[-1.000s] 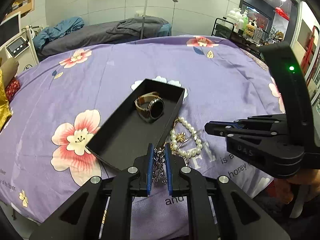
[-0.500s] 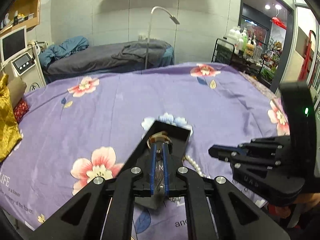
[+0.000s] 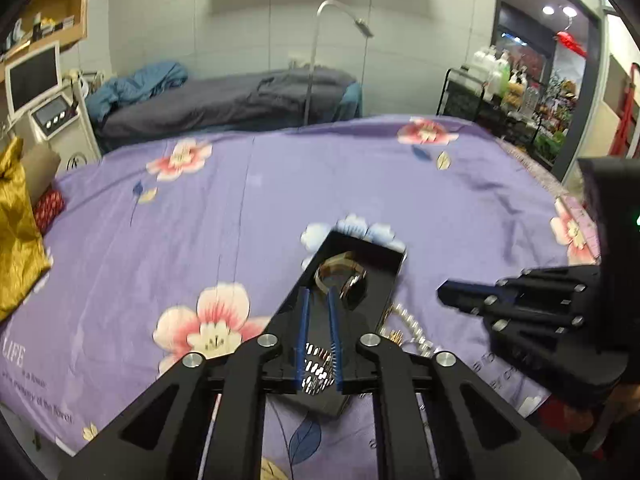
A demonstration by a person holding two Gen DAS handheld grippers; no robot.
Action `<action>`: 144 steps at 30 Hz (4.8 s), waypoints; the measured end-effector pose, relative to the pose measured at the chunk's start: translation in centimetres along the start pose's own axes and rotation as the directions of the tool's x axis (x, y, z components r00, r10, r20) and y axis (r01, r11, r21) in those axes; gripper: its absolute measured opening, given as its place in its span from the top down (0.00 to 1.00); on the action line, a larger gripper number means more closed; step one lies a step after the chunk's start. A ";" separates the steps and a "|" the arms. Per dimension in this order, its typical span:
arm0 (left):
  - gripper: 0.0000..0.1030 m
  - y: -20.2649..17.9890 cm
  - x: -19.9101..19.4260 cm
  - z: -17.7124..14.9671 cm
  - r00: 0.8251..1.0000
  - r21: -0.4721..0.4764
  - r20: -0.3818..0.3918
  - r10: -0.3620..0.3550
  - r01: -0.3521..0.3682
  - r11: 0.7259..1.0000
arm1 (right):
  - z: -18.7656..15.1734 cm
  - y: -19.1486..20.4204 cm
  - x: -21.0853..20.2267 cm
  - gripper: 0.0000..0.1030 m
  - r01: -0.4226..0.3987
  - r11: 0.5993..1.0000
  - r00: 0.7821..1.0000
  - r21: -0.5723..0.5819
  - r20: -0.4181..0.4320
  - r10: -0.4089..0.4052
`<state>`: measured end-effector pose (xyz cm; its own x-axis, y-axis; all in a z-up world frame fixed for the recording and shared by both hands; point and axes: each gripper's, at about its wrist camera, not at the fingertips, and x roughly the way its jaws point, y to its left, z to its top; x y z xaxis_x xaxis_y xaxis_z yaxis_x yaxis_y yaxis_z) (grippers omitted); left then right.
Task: Organize jewelry
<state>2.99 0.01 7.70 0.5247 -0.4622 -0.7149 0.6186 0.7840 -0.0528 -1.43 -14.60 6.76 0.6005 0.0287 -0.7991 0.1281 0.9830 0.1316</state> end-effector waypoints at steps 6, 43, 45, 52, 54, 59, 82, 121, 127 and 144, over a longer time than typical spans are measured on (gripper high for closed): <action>0.63 1.3 1.3 -2.8 0.996 -0.073 -0.087 -0.028 0.022 0.997 | -0.8 -0.6 1.4 0.97 0.008 1.000 1.000 0.018 -0.029 -0.008; 0.69 -2.7 3.2 -2.5 0.996 0.115 -0.078 -0.050 0.059 0.992 | -4.2 -3.2 4.8 0.60 -0.003 0.987 0.983 0.161 -0.182 0.033; 0.38 -2.9 3.3 -3.1 0.997 0.125 -0.073 -0.029 0.038 0.991 | -4.2 -3.5 4.2 0.28 -0.016 0.981 0.989 0.192 -0.143 0.044; 0.82 -3.5 6.7 -4.7 0.984 0.126 -0.171 -0.045 0.067 0.990 | -4.2 -3.3 4.1 0.30 0.036 0.991 0.989 0.132 -0.149 -0.016; 0.88 -3.4 7.4 -5.1 0.981 0.118 -0.188 -0.051 0.074 0.990 | -4.3 -3.5 4.0 0.30 0.012 0.988 0.988 0.157 -0.151 0.012; 0.92 -2.5 6.0 -4.5 0.984 0.044 -0.158 -0.088 0.096 0.994 | -4.6 -2.4 4.1 0.30 0.061 0.995 0.988 0.073 -0.145 -0.050; 0.96 1.6 -1.3 1.5 0.995 -0.040 0.072 -0.073 0.076 0.996 | -5.3 -0.5 5.2 0.41 0.017 1.000 0.982 0.026 -0.191 -0.011; 0.21 1.6 2.4 -3.7 0.991 -0.030 -0.090 0.096 -0.099 0.995 | -5.5 -1.2 6.3 0.40 0.084 0.996 0.977 0.022 -0.197 -0.078; 0.21 -3.2 1.7 -5.5 0.994 0.159 -0.018 0.110 -0.106 0.982 | -5.4 -0.5 6.7 0.40 0.104 0.994 0.975 -0.015 -0.197 -0.105; 0.21 0.3 3.0 -6.0 0.985 -0.005 -0.118 0.126 -0.128 0.992 | -5.5 0.6 6.7 0.93 0.142 0.987 0.973 -0.080 -0.171 -0.154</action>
<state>1.25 1.35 1.35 0.5257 -0.3073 -0.7932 0.5433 0.8388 0.0351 -1.67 -12.84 -1.70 0.4294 -0.0922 -0.8984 0.1483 0.9885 -0.0306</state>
